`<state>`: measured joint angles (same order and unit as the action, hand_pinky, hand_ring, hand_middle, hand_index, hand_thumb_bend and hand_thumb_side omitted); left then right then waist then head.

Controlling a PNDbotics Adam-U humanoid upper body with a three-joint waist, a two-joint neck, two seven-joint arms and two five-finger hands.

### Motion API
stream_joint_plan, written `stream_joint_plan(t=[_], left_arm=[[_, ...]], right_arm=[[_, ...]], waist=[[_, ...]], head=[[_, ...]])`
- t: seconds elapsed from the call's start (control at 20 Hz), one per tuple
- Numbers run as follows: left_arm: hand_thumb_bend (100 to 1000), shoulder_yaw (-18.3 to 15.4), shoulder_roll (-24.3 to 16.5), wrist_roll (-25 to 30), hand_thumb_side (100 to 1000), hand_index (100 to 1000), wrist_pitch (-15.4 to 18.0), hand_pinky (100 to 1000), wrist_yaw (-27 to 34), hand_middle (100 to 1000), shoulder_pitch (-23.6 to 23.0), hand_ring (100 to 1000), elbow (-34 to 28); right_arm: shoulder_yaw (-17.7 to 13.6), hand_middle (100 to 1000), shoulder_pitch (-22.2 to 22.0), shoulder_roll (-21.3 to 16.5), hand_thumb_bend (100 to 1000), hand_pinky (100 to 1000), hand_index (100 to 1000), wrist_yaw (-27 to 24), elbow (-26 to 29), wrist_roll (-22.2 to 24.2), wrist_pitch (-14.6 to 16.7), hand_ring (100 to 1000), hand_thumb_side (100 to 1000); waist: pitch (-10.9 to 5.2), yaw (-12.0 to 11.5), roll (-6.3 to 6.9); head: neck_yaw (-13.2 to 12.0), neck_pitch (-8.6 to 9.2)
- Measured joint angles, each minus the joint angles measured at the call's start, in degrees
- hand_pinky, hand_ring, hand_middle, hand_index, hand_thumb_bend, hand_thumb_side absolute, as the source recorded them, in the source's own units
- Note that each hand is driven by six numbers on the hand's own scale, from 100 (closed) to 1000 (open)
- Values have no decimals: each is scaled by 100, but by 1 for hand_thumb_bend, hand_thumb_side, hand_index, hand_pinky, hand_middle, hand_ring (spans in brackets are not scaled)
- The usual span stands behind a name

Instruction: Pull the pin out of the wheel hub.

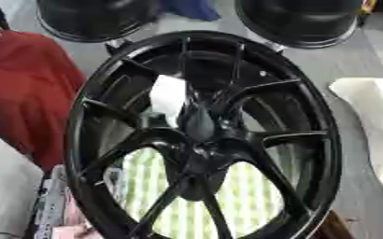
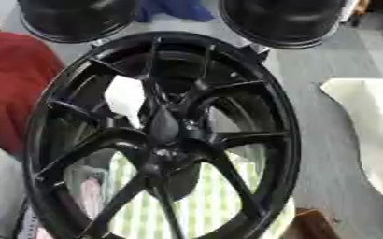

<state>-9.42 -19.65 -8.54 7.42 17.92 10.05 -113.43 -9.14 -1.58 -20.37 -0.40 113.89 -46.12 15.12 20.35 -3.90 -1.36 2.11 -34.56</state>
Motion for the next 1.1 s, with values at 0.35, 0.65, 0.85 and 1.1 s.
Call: stream_joint_plan(t=[0.35,0.65,0.85,1.1], left_arm=[[100,0,0,-4,713,863,3,977,-2,720,1,715,0],[100,1,0,-15,711,863,13,977,-2,720,5,716,0],[100,1,-2,-23,707,864,22,976,-2,720,5,715,0],[100,3,-150,-51,684,861,95,970,1,717,8,712,0]], right_arm=[[0,560,0,0,237,541,569,0,0,1,-1,618,308],[0,560,0,0,238,542,570,0,0,1,-1,619,308],[0,560,-2,0,240,542,570,0,0,1,-1,619,308],[0,560,-30,0,241,541,570,2,0,-1,1,618,308]], waist=[[2,20,0],[1,22,-1],[1,22,3],[-1,28,32]], head=[[-34,54],[-44,98],[-43,99],[-14,99]])
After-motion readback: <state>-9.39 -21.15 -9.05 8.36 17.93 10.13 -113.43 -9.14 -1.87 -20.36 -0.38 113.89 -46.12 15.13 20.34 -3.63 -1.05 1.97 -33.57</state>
